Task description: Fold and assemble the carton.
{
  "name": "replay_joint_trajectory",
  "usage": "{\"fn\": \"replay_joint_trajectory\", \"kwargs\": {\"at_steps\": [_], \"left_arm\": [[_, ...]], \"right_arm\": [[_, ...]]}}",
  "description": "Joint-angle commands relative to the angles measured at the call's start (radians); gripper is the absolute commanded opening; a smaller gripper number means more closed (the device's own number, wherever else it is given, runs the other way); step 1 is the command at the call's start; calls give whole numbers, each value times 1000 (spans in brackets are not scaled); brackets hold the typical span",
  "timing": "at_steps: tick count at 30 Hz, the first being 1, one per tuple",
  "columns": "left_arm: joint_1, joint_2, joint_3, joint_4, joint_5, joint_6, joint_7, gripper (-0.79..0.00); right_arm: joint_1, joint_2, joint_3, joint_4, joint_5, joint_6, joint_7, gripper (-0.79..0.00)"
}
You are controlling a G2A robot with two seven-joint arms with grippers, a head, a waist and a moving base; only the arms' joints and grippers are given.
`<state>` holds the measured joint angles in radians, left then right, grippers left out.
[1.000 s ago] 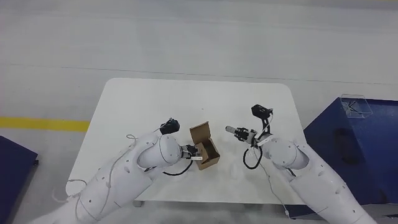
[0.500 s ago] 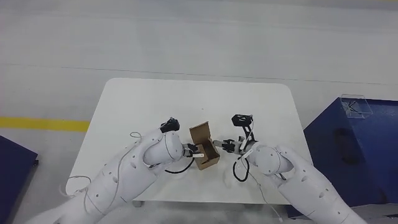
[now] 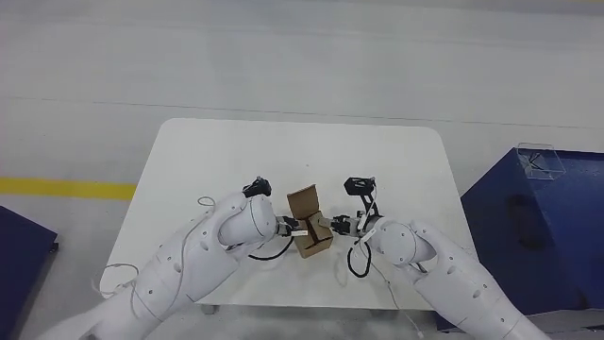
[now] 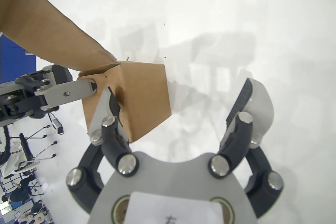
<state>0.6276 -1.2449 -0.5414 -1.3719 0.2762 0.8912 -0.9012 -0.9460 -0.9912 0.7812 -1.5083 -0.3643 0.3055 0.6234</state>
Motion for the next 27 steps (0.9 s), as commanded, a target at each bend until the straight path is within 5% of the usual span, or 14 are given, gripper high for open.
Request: {"fn": "replay_joint_trajectory", "kwargs": {"at_steps": [1,9,16,19,22,27], "left_arm": [[-2,-4,2,6,-1,-1,0,0],[23,11,-63,-48,-18,-15,4,0],[167,89,-237,-389,162,121,171,0],[232,107,-304,-458,212,113,248,0],[207,106,-290,-403,249,91,236,0],[66,66,-188,-212,270,63,172,0]], "right_arm": [[-1,-4,-3,5,-1,-1,-1,0],[-15,-11,43,-23,35,-31,-11,0],[-116,21,179,-120,109,-100,34,0],[-180,42,234,-170,104,-136,90,0],[-243,61,274,-214,49,-168,146,0],[-312,81,316,-265,-40,-174,197,0]]}}
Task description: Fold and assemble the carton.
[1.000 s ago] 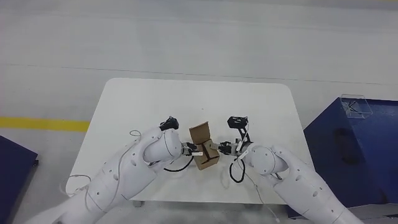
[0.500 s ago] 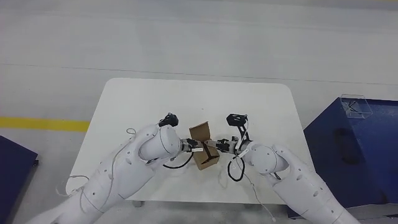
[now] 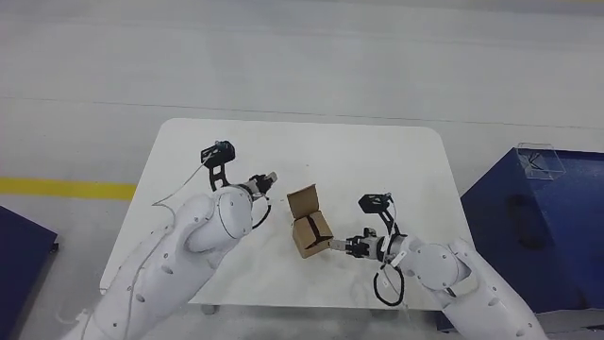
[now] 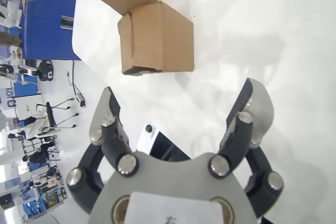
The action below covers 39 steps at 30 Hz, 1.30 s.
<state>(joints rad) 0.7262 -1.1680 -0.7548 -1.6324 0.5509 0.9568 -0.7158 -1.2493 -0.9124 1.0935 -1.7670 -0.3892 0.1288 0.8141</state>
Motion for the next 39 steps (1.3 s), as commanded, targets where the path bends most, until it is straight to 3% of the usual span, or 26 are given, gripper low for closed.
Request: {"fn": "replay_joint_trajectory", "kwargs": {"at_steps": [1,8,11,15,21,31,39], "left_arm": [[-62,-23,51,91,-12,-10,-30,0],[-239,-120,217,376,-37,-90,-138,0],[-271,-153,253,446,-52,-121,-156,0],[-282,-174,266,489,-62,-178,-163,0],[-248,-164,249,463,-32,-205,-182,0],[-115,-99,160,252,50,-156,-233,0],[-39,-66,117,147,121,-153,-283,0]], "right_arm": [[-17,3,6,-13,-28,4,10,0],[-27,-3,-17,-8,-97,32,-14,0],[-11,-10,-35,14,-115,48,-25,0],[11,-18,-47,36,-113,55,-26,0],[38,-27,-50,60,-124,67,-39,0],[62,-38,-33,74,-122,72,-51,0],[31,-27,-2,50,-133,15,61,0]]}}
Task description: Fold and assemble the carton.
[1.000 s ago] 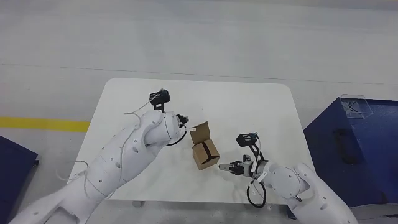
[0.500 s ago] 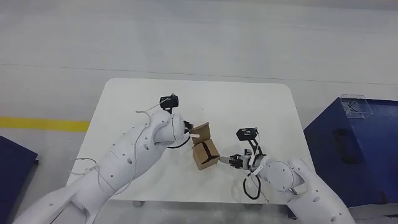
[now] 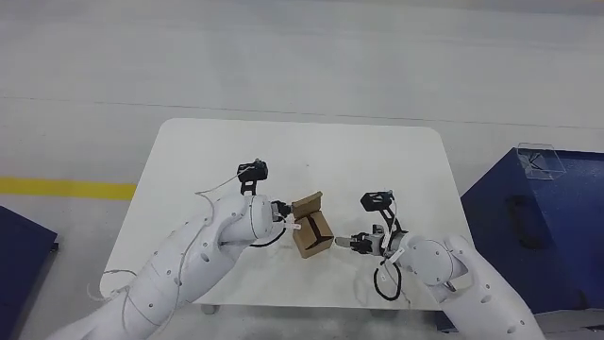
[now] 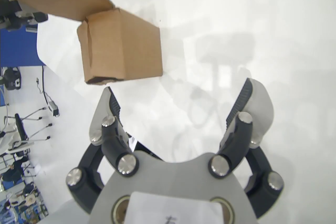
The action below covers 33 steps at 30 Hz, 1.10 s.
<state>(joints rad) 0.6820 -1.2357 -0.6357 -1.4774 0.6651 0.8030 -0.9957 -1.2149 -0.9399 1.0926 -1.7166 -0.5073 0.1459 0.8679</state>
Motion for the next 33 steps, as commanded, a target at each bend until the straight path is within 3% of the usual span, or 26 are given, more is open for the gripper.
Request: {"fn": "replay_joint_trajectory", "kwargs": {"at_steps": [1,19,33], "left_arm": [[10,3,-4,-18,11,-5,-7,0],[55,-11,23,-88,104,-29,-50,0],[86,-35,45,-110,154,-22,-44,0]], "right_arm": [[-7,1,-5,3,-34,-4,8,0],[26,-29,-47,80,-76,27,-97,0],[-5,-35,42,49,19,-1,-203,0]]}}
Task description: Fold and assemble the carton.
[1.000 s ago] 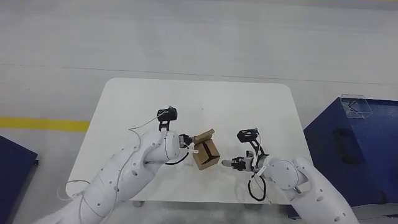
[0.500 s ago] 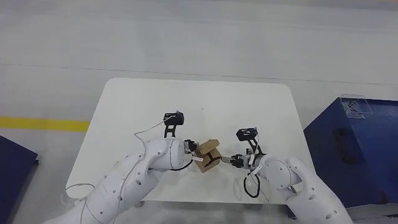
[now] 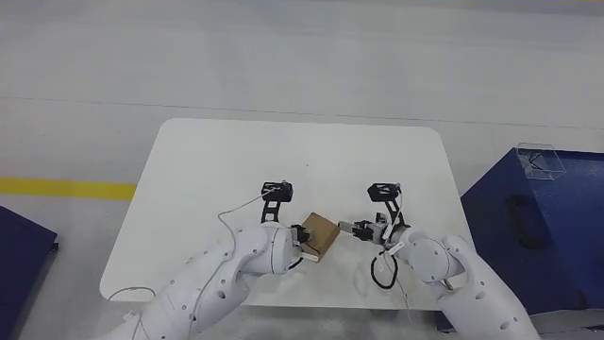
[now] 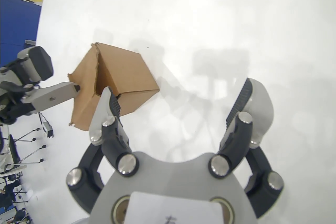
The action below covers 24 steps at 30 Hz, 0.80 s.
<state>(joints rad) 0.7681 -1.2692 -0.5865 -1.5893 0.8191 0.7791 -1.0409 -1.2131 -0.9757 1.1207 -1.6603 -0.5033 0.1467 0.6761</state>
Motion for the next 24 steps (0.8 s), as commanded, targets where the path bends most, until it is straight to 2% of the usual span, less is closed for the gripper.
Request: {"fn": "replay_joint_trajectory", "kwargs": {"at_steps": [1,6,10,24], "left_arm": [[1,-2,-8,1,-1,2,2,0],[9,-3,-26,0,7,0,0,0],[17,-4,-38,-7,14,-5,-5,0],[50,-8,-74,-24,38,-26,-26,0]], "right_arm": [[-18,1,28,-16,29,-5,-21,0],[-73,9,63,-60,66,-51,18,0],[-96,9,55,-76,39,-60,33,0],[-60,-17,-12,-30,30,-23,-11,0]]}}
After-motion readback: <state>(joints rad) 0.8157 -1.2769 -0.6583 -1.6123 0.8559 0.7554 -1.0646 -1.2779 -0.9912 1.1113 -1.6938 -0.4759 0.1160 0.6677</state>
